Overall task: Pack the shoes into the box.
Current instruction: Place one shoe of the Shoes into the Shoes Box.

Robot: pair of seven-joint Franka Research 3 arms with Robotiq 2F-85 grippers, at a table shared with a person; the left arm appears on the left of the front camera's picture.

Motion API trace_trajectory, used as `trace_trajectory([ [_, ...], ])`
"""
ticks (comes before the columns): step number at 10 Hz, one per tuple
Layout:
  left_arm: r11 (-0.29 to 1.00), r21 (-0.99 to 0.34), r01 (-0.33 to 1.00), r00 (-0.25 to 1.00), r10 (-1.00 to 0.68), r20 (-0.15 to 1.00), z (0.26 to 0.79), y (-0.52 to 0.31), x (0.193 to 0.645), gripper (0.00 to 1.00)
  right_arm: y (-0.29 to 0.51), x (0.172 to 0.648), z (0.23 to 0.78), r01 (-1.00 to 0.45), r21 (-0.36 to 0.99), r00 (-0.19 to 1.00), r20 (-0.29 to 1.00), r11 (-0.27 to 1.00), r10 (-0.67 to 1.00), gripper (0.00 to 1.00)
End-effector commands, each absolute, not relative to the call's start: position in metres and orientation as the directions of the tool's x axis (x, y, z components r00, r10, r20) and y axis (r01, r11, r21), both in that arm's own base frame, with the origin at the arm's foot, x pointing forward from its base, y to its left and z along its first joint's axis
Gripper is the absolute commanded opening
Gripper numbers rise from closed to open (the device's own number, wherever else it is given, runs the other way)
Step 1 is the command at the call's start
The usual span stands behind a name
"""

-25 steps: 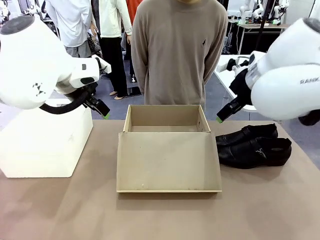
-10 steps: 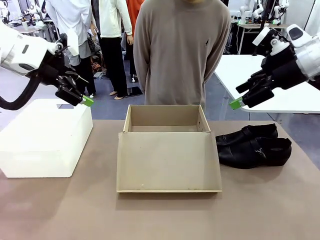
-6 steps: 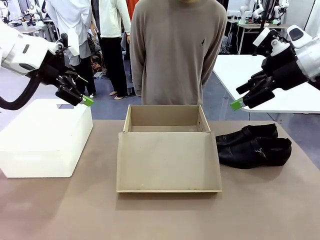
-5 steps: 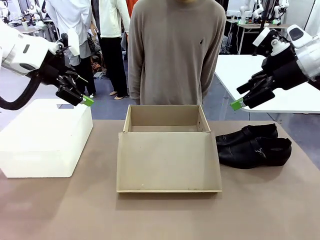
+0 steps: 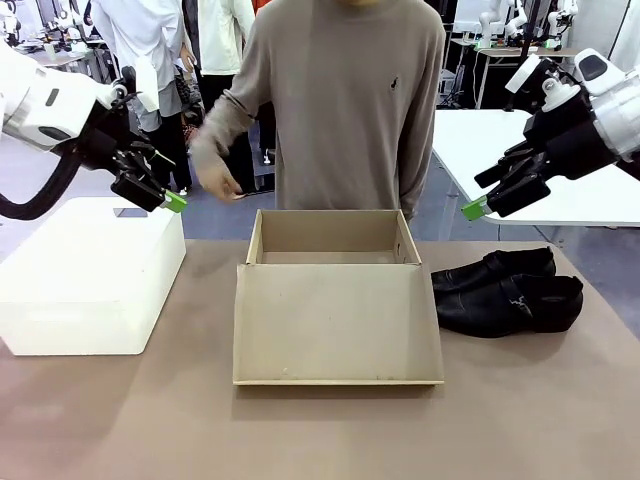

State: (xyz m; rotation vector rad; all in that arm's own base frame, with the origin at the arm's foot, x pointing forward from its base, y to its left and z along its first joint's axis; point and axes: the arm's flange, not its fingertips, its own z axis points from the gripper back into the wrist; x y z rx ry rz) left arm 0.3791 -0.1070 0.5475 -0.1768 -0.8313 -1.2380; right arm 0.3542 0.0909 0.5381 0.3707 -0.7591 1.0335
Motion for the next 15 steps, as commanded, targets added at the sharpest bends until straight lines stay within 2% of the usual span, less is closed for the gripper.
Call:
trace_trajectory([
  [1,0.34,0.303,0.89,0.067,-0.756,0.651,0.546,-0.105,0.381,1.0,0.091,0.357,0.537,-0.881,-0.061,0.28,0.731,0.469,0.622,1.0],
  [4,0.34,0.303,0.89,0.067,-0.756,0.651,0.546,-0.105,0.381,1.0,0.091,0.357,0.537,-0.881,-0.061,0.28,0.731,0.469,0.622,1.0],
  [9,0.34,0.303,0.89,0.067,-0.756,0.651,0.546,-0.105,0.381,1.0,0.081,0.368,0.553,-0.883,-0.099,0.287,0.66,0.46,0.694,1.0],
  [13,0.34,0.303,0.89,0.067,-0.756,0.651,0.546,-0.105,0.381,1.0,0.059,0.402,0.567,-0.913,-0.188,0.243,0.465,0.363,0.851,1.0],
  [15,0.34,0.303,0.89,0.067,-0.756,0.651,0.546,-0.105,0.381,1.0,0.045,0.419,0.571,-0.939,-0.241,0.156,0.339,0.246,0.928,1.0],
])
